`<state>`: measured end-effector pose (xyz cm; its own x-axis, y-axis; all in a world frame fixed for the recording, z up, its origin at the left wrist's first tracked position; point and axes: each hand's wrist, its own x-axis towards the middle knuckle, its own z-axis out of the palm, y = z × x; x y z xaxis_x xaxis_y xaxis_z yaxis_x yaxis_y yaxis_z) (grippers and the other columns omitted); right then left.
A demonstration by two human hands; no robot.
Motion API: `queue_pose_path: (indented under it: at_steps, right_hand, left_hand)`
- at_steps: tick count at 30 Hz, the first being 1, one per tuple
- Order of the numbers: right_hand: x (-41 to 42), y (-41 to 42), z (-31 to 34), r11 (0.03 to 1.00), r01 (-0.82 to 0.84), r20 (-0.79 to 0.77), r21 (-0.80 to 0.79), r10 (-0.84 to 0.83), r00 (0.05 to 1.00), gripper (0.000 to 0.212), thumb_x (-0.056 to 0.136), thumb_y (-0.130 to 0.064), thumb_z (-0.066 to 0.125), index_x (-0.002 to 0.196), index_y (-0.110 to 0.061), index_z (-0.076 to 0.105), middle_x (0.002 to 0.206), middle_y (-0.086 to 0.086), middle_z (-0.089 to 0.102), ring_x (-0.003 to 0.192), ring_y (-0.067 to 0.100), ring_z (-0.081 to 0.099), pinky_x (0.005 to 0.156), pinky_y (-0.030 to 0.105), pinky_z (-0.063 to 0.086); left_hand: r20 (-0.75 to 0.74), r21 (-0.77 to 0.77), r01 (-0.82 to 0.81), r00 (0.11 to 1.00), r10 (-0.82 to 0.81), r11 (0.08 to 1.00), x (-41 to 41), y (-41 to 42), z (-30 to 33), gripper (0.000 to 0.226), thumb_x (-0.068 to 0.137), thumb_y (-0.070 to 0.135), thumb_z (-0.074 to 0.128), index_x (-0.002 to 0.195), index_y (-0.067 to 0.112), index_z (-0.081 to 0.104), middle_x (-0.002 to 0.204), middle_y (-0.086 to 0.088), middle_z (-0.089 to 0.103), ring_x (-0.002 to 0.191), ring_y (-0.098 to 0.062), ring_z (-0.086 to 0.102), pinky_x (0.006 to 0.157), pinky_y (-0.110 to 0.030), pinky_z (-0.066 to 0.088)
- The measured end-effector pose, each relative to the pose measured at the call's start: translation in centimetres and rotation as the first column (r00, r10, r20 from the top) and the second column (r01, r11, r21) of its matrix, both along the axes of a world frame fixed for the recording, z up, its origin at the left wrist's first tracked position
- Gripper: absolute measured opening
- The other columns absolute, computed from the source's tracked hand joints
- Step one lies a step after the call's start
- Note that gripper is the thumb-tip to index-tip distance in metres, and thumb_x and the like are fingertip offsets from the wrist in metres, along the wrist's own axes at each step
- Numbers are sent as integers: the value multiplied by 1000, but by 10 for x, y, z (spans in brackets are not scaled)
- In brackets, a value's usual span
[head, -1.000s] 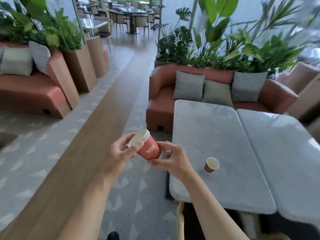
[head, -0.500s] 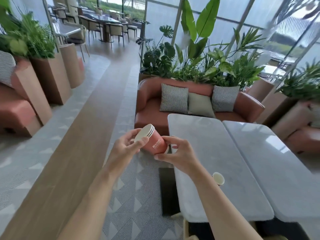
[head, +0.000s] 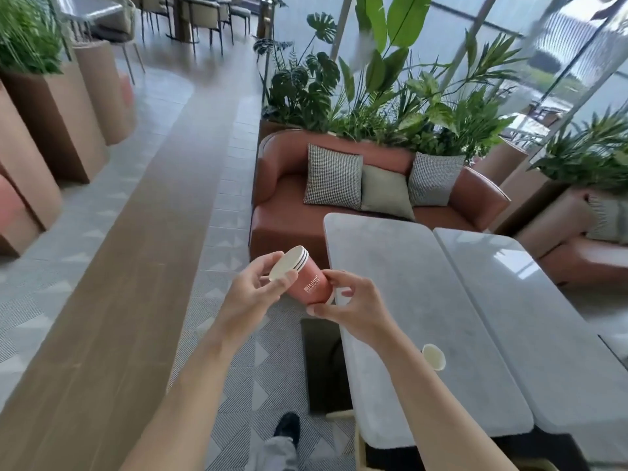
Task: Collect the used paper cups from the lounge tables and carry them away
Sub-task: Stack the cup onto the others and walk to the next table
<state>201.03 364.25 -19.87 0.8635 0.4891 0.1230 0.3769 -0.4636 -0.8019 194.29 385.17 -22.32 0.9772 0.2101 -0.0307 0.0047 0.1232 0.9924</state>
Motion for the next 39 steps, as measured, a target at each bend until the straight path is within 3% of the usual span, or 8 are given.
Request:
queue_pose_path:
  at_steps: [4, 9, 15, 19, 22, 25, 32, 39]
  right_hand:
    - [44, -2, -8, 1000, 16, -7, 21, -16, 1000, 53, 67, -44, 93, 108, -65, 68, 106, -23, 75, 102, 2, 69, 83, 7, 46]
    - [115, -10, -6, 997, 32, -33, 77, -29, 999, 57, 64, -49, 91, 107, -75, 63, 107, -32, 73, 107, -4, 67, 88, 26, 45]
    - [199, -39, -13, 991, 92, -72, 94, -85, 994, 58, 65, -41, 96, 108, -69, 67, 107, -24, 76, 107, -1, 68, 87, 7, 43]
    - [236, -61, -24, 985, 140, -120, 100, -127, 985, 58, 66, -40, 96, 115, -55, 70, 108, -25, 76, 109, -1, 68, 92, 27, 46]
    - [257, -78, -33, 979, 185, -157, 88, -170, 973, 59, 70, -30, 97, 120, -48, 72, 109, -25, 76, 111, -1, 68, 94, 32, 47]
    - [272, -90, -40, 966, 248, -188, 75, -231, 955, 60, 71, -29, 96, 126, -39, 74, 112, -21, 77, 112, 1, 67, 100, 37, 50]
    - [307, -103, -38, 908, 419, -201, 18, -407, 891, 53, 75, -30, 93, 124, -40, 74, 110, -24, 76, 109, -2, 67, 93, 28, 47]
    - [340, -91, -19, 757, 652, -210, 30, -633, 745, 52, 77, -24, 92, 124, -37, 74, 113, -20, 76, 112, -2, 67, 98, 30, 48]
  left_hand:
    - [-21, 76, 30, 999, -28, 997, 46, 2, 1, 77, 73, 69, 77, 141, 36, 63, 124, 9, 75, 116, -11, 71, 100, -36, 59]
    - [-29, 141, 55, 998, -51, 988, 121, -2, 21, 79, 70, 63, 81, 141, 33, 63, 127, 12, 75, 118, -10, 70, 105, -42, 56]
    - [-41, 207, 110, 994, -103, 972, 208, -27, 29, 77, 68, 61, 83, 138, 36, 64, 119, 7, 78, 109, -9, 73, 96, -32, 58]
    - [-64, 190, 147, 988, -138, 971, 256, -52, 22, 80, 70, 51, 86, 143, 30, 62, 121, 9, 77, 112, -9, 73, 97, -33, 58]
    - [-81, 162, 236, 971, -226, 958, 286, -68, 13, 71, 76, 42, 86, 141, 30, 62, 123, 12, 76, 113, -7, 72, 93, -28, 58]
    - [-93, 163, 292, 955, -280, 942, 312, -77, 9, 72, 74, 51, 86, 139, 32, 63, 125, 12, 75, 115, -7, 72, 91, -27, 57]
    - [-93, 144, 452, 892, -443, 880, 393, -93, -2, 64, 76, 54, 85, 135, 40, 64, 126, 12, 75, 115, -9, 72, 91, -30, 58]
    - [-41, 171, 665, 742, -669, 727, 485, -95, 18, 45, 91, 23, 81, 130, 37, 63, 115, 22, 76, 104, -1, 73, 79, -17, 57]
